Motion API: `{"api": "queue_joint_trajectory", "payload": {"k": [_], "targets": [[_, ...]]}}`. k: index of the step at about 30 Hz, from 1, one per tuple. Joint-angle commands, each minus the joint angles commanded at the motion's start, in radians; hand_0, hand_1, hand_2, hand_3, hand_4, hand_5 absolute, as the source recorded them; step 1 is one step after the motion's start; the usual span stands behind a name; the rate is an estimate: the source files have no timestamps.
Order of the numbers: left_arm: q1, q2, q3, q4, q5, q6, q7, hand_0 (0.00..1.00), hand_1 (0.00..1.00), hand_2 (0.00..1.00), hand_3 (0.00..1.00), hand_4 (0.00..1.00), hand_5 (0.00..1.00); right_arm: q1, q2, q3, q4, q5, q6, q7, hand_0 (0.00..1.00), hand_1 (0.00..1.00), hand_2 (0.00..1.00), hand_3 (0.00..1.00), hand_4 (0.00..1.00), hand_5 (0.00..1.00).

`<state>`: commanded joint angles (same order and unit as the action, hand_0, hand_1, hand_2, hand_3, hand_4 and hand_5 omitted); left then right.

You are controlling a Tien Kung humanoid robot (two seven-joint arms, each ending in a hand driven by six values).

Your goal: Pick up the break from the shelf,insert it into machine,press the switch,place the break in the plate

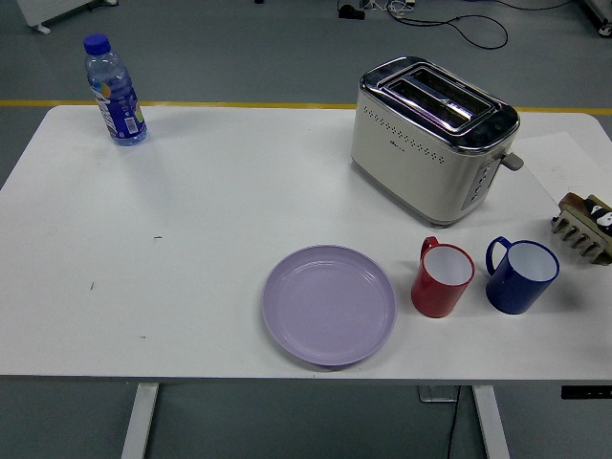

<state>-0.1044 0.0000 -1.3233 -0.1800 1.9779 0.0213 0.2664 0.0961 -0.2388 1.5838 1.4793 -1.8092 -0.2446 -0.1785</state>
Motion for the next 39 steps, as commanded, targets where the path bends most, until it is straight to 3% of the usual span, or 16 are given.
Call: {"api": "queue_joint_trajectory", "payload": {"k": [9,16,17,21,22,23,29,30,34,35,39], "targets": [[0.006,0.000,-0.006,0.000,0.017,-0.004,0.001,0.599,0.470,0.450,0.544,0.281,0.939,0.019,-0.006,-0.061,-0.013,-0.319,0.004,-0.024,0.977,0.887,0.942,0.914,0.848,0.112],[0.011,0.000,-0.009,0.000,0.025,-0.007,0.003,0.599,0.470,0.449,0.544,0.282,0.939,0.062,-0.006,-0.105,-0.066,-0.355,0.013,-0.077,0.974,0.887,0.941,0.911,0.843,0.118],[0.013,0.000,-0.010,0.000,0.028,-0.008,0.004,0.600,0.469,0.449,0.543,0.282,0.938,0.077,-0.007,-0.117,-0.087,-0.366,0.015,-0.096,0.922,0.842,0.884,0.882,0.838,0.127],[0.014,0.000,-0.008,0.000,0.028,-0.009,0.005,0.600,0.469,0.449,0.543,0.282,0.938,0.111,-0.012,-0.140,-0.132,-0.386,0.017,-0.128,0.922,0.842,0.884,0.882,0.838,0.127],[0.013,0.000,-0.005,0.000,0.022,-0.008,0.004,0.600,0.469,0.449,0.543,0.282,0.938,0.129,-0.016,-0.152,-0.149,-0.408,0.024,-0.151,0.922,0.842,0.884,0.882,0.838,0.127],[0.012,0.000,-0.004,0.000,0.020,-0.007,0.004,0.600,0.468,0.444,0.544,0.281,0.936,0.138,-0.018,-0.156,-0.155,-0.420,0.027,-0.165,0.858,0.798,0.838,0.833,0.822,0.126],[0.006,0.000,0.002,0.000,0.007,-0.003,0.003,0.600,0.468,0.444,0.544,0.281,0.936,0.183,-0.022,-0.184,-0.189,-0.460,0.058,-0.209,0.858,0.798,0.838,0.833,0.822,0.126],[0.004,0.000,0.004,0.000,0.004,-0.002,0.003,0.599,0.466,0.442,0.544,0.283,0.937,0.192,-0.023,-0.190,-0.195,-0.460,0.060,-0.216,0.753,0.701,0.705,0.782,0.807,0.118],[0.001,0.000,0.008,0.000,-0.004,-0.001,0.003,0.599,0.466,0.442,0.544,0.283,0.937,0.211,-0.025,-0.205,-0.211,-0.460,0.064,-0.232,0.753,0.701,0.705,0.782,0.807,0.118],[0.000,0.000,0.009,0.000,-0.006,0.000,0.003,0.599,0.464,0.442,0.544,0.284,0.938,0.215,-0.025,-0.208,-0.215,-0.460,0.066,-0.236,0.667,0.641,0.630,0.725,0.761,0.100],[-0.001,0.000,0.013,0.000,-0.011,0.000,0.003,0.599,0.464,0.442,0.544,0.284,0.938,0.228,-0.027,-0.217,-0.233,-0.460,0.080,-0.249,0.667,0.641,0.630,0.725,0.761,0.100]]}}
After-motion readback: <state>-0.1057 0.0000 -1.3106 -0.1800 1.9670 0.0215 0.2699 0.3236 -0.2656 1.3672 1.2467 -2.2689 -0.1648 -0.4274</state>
